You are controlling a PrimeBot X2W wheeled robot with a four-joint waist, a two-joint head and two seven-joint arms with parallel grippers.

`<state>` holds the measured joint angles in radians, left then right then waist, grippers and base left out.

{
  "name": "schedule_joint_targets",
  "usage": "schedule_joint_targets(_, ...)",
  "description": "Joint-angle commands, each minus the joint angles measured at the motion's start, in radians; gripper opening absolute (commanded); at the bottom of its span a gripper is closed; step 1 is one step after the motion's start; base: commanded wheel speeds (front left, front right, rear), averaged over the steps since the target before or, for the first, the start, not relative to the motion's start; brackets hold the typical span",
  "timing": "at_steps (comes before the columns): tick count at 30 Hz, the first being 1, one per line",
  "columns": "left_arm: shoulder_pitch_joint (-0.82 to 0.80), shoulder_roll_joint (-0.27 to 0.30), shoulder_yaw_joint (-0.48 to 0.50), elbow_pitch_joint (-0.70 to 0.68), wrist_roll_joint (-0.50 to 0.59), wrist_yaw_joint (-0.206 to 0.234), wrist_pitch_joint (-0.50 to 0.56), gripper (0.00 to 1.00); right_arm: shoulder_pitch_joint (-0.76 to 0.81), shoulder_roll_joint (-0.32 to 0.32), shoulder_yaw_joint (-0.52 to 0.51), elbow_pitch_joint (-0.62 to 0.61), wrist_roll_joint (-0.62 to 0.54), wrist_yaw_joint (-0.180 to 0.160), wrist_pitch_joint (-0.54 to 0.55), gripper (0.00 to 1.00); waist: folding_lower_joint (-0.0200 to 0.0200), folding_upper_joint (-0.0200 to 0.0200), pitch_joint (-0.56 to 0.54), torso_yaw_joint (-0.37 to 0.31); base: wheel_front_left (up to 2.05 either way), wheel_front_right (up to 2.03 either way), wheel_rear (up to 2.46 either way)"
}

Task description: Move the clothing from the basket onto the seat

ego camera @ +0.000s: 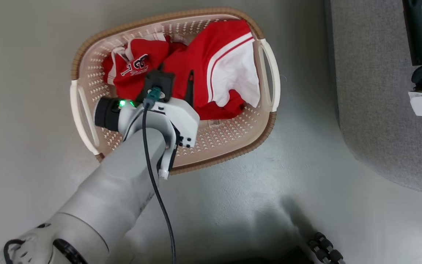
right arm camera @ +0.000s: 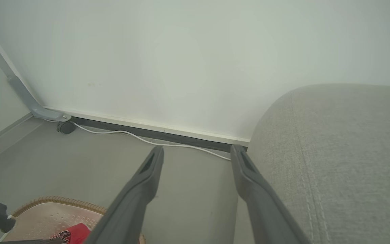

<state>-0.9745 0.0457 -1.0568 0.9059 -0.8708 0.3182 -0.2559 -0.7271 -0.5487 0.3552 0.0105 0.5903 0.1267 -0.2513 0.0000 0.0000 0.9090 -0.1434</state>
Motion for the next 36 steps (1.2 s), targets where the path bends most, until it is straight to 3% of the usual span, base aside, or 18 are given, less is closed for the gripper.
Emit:
schedule_joint_targets(1, -0.029, 0.005, -0.004, 0.015, -0.034, 0.02, -0.006, 1.0, 0.026, -0.019, 0.009, -0.038, 0.003, 0.004, -0.01, 1.0, 0.0, 0.0, 0.021, -0.014, 0.0, 0.0, 0.0)
schedule_joint_targets(10, -0.064, 0.005, -0.06, 0.091, -0.174, 0.052, 0.0, 1.0, 0.023, -0.02, 0.011, -0.069, -0.005, 0.004, -0.01, 1.0, 0.0, 0.0, 0.052, -0.027, 0.0, 0.0, 0.0)
schedule_joint_targets(18, -0.071, 0.005, -0.123, 0.077, -0.314, -0.005, 0.001, 1.0, 0.021, -0.016, 0.007, -0.078, -0.007, 0.004, -0.01, 1.0, 0.0, 0.0, 0.065, -0.028, 0.0, 0.0, 0.0)
schedule_joint_targets(19, -0.069, 0.005, -0.134, 0.074, -0.331, -0.017, 0.002, 0.43, 0.021, -0.015, 0.006, -0.077, -0.007, 0.004, -0.01, 1.0, 0.0, 0.0, 0.063, -0.027, 0.0, 0.0, 0.0)
schedule_joint_targets(20, -0.072, 0.005, -0.145, 0.074, -0.34, -0.022, 0.002, 0.0, 0.022, -0.015, 0.006, -0.075, -0.007, 0.004, -0.01, 1.0, 0.0, 0.0, 0.061, -0.026, 0.0, 0.0, 0.0)
schedule_joint_targets(27, -0.055, 0.004, -0.188, 0.064, -0.369, -0.044, -0.005, 0.0, 0.038, -0.006, -0.009, -0.05, -0.002, 0.004, -0.01, 1.0, 0.0, 0.0, -0.005, -0.013, 0.0, 0.0, 0.0)
schedule_joint_targets(36, 0.031, 0.004, -0.033, -0.023, -0.171, -0.024, -0.006, 0.0, 0.077, -0.001, 0.0, -0.009, -0.005, 0.004, -0.01, 1.0, 0.0, 0.0, -0.139, 0.026, 0.0, 0.0, 0.0)
